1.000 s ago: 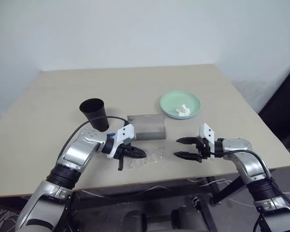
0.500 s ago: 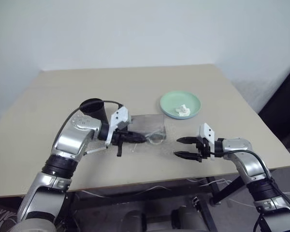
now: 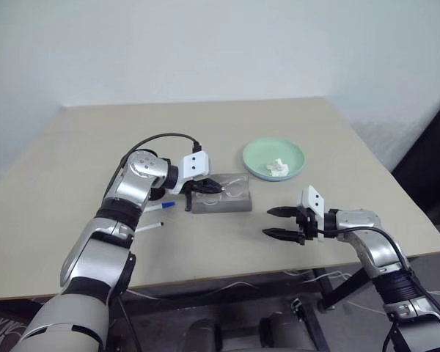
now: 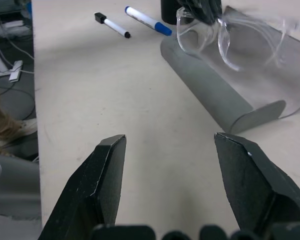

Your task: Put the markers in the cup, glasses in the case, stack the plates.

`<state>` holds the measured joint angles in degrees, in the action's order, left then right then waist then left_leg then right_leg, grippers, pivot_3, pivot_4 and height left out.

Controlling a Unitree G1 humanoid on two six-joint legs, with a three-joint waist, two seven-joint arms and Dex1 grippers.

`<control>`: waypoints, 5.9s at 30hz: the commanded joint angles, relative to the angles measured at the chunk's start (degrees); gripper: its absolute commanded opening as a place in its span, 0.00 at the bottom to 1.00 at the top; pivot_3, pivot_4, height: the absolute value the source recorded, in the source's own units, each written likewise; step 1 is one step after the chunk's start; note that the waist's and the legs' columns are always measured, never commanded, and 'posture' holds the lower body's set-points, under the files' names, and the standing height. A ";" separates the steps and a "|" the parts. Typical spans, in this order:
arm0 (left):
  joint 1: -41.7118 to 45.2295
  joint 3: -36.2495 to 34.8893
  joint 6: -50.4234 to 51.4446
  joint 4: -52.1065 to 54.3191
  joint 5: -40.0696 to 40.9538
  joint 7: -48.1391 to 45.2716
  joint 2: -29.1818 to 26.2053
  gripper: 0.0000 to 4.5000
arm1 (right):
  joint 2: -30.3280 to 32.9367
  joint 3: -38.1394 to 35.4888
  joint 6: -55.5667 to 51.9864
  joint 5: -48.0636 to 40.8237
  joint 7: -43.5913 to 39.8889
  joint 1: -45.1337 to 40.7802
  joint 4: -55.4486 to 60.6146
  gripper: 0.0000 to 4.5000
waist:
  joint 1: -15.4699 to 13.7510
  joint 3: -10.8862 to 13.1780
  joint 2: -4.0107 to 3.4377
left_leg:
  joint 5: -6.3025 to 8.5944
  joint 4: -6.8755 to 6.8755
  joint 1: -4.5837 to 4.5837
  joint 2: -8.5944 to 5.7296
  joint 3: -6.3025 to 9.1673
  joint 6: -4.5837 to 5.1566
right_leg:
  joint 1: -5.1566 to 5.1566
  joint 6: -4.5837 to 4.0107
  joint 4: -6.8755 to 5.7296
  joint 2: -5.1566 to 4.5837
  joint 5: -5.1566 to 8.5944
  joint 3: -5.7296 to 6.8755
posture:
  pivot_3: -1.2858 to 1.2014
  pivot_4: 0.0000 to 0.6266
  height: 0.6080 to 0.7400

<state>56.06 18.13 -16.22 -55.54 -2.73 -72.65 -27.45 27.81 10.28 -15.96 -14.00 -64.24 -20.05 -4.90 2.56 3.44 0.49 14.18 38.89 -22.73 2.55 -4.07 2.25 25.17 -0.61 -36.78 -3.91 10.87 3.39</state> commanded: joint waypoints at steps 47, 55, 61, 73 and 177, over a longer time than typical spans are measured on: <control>6.91 -5.23 -5.60 -13.41 -7.45 4.23 4.48 0.44 | -1.29 -0.11 -0.50 -0.83 3.78 2.49 5.12 0.68 | 0.03 -0.04 0.54 | 0.04 0.09 -0.06 0.02 0.02 0.05 | 0.03 0.03 -0.02 -0.02 -0.02 0.00 | 0.52 0.00 1.00; 6.59 -3.10 -13.18 -14.50 -12.42 16.05 3.81 0.24 | -1.74 0.16 -0.05 -0.51 4.19 2.44 4.61 0.68 | 0.04 -0.04 0.54 | 0.04 0.09 -0.04 0.02 0.01 0.05 | 0.02 0.04 -0.02 -0.02 -0.03 0.00 | 0.52 0.00 1.00; 8.05 -1.32 -10.09 -16.42 -16.22 23.45 4.22 0.01 | -1.75 0.24 0.19 -0.37 4.36 2.36 4.33 0.68 | 0.03 -0.04 0.56 | 0.04 0.09 -0.05 0.01 0.01 0.05 | 0.02 0.05 -0.02 -0.01 -0.03 0.01 | 0.52 0.00 1.00; 11.09 0.85 -2.46 -19.87 -21.78 35.43 5.38 0.50 | -2.00 0.44 0.43 -0.01 4.84 2.24 3.97 0.68 | 0.03 -0.05 0.58 | 0.04 0.10 -0.06 0.00 0.01 0.05 | 0.02 0.06 -0.02 -0.02 -0.04 0.02 | 0.52 0.00 1.00; -6.89 3.91 7.22 1.22 -11.91 -15.44 -20.43 0.70 | -4.01 2.58 2.04 0.19 4.82 -0.77 0.16 0.68 | -0.01 -0.08 0.64 | 0.04 0.26 -0.04 0.09 -0.18 0.08 | 0.12 -0.01 -0.23 0.04 -0.03 -0.24 | 0.52 0.00 1.00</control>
<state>47.76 21.64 -8.09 -53.69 -13.52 -88.08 -47.93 23.54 13.96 -14.30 -13.33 -59.66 -20.57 -7.34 2.55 3.36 1.13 14.22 39.16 -22.76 2.64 -4.23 2.33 25.28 -0.62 -37.01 -3.86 10.84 3.15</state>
